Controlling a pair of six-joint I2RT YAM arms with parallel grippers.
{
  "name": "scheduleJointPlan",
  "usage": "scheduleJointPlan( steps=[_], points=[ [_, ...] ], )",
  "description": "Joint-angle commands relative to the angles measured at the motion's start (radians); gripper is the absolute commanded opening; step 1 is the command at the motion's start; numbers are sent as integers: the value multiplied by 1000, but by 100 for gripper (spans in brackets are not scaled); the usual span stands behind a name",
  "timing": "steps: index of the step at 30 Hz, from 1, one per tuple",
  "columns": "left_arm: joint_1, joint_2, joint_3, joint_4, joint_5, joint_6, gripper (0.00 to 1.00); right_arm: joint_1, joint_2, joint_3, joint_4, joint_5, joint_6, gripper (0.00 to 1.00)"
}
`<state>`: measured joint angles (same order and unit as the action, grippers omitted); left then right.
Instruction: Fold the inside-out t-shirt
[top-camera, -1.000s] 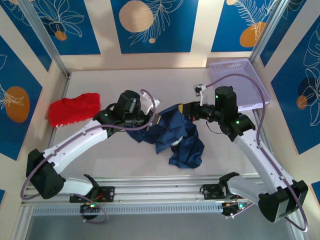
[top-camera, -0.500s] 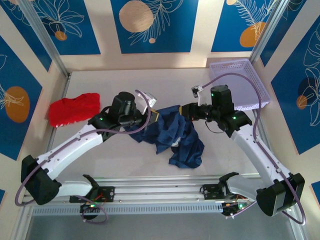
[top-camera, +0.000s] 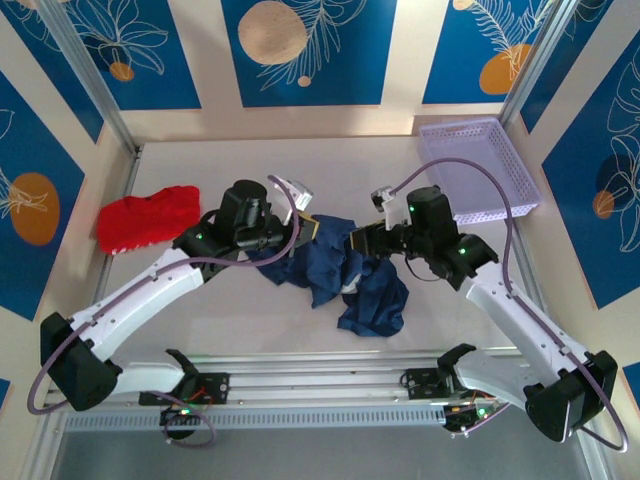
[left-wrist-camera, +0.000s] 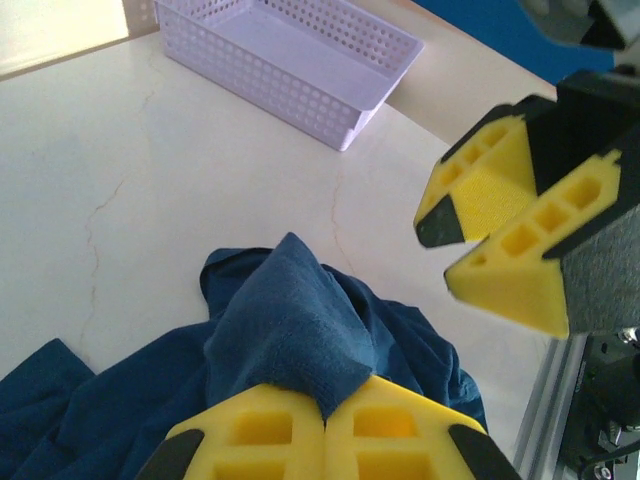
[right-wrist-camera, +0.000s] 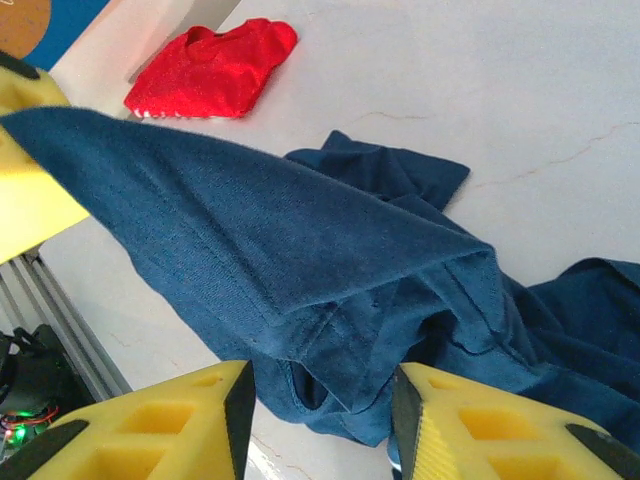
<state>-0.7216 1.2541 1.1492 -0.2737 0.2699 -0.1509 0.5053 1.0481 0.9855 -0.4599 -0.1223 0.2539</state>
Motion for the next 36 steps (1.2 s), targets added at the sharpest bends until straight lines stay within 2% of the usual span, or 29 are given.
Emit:
scheduleJointPlan(
  steps=[1,11,14,19,24,31,36],
  points=[
    [11,7,39,-10,26,-2,0,10,6,-22,51,-5,-17,43],
    [11,2,38,-16,17,3,0,60,64,-62,116,-19,-38,50],
    [12,0,37,-14,18,4,0,82,102,-62,120,9,-63,58],
    [11,-2,35,-15,23,4,0,104,156,-67,165,67,-55,57],
    [12,-2,32,-18,13,4,0,102,173,-48,190,126,-28,38],
    [11,14,36,-38,-56,3,0,85,93,-46,162,149,-37,7],
    [11,44,58,-66,-110,7,0,18,28,-20,94,58,-17,3]
  ],
)
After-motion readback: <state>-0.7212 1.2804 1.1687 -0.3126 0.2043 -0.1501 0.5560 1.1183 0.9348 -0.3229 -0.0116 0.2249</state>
